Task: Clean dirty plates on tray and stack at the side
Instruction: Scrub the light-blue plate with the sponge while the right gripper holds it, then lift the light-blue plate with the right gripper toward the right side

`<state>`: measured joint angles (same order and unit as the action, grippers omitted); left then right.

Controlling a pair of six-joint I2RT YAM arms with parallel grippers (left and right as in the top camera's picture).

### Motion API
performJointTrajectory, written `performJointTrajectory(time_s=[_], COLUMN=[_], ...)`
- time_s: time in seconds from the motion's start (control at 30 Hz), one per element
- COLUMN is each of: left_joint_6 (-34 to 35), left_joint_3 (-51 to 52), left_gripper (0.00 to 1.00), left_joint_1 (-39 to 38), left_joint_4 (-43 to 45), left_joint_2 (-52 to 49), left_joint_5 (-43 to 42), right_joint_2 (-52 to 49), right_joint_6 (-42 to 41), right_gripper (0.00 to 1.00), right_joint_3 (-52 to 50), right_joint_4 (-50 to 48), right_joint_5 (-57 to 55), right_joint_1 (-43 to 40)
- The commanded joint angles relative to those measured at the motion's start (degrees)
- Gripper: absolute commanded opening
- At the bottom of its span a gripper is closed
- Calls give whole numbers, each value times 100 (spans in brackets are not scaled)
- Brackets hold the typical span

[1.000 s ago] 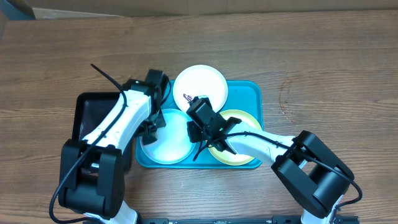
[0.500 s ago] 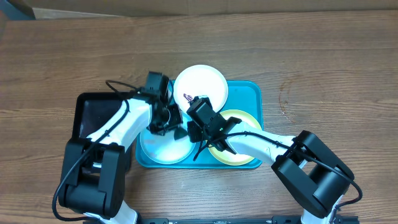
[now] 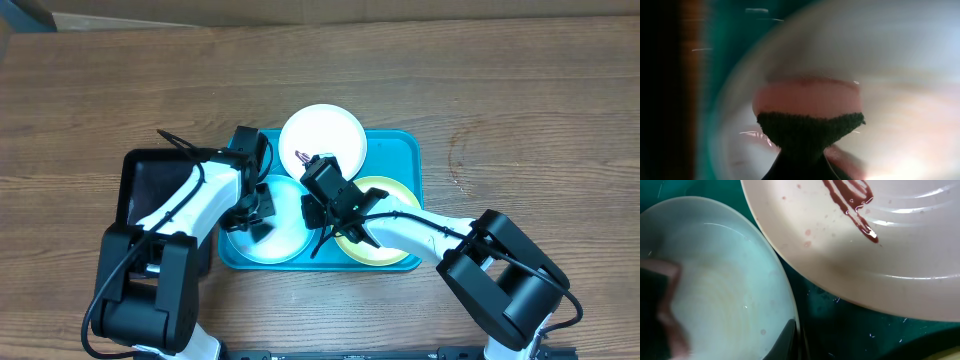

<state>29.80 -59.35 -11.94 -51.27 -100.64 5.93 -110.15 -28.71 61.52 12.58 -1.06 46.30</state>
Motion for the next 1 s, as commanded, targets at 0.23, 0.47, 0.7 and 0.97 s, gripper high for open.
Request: performJointTrajectory(time_s=[0.23, 0.47, 0.7, 0.97], left_joint_6=[-85, -85, -85, -109], left_joint_3=[-1270, -2723, -3060, -2527], left_gripper=[4, 4, 4, 4], left_joint_1=[111, 295, 1292, 2236], left_joint_4=[-1139, -2009, -2352, -3005], left_joint_2=[-87, 111, 901, 957], left_joint_5=[1847, 726, 125, 107], right_joint_2=[0, 597, 1469, 1869], right_joint_6=[66, 400, 627, 1825], right_gripper=[4, 4, 4, 4], right_joint_3=[46, 295, 640, 1250], right_joint_4=[116, 660, 1298, 1998], right_joint_5=[-76, 133, -315, -2575], right_joint_1=[-74, 20, 251, 439])
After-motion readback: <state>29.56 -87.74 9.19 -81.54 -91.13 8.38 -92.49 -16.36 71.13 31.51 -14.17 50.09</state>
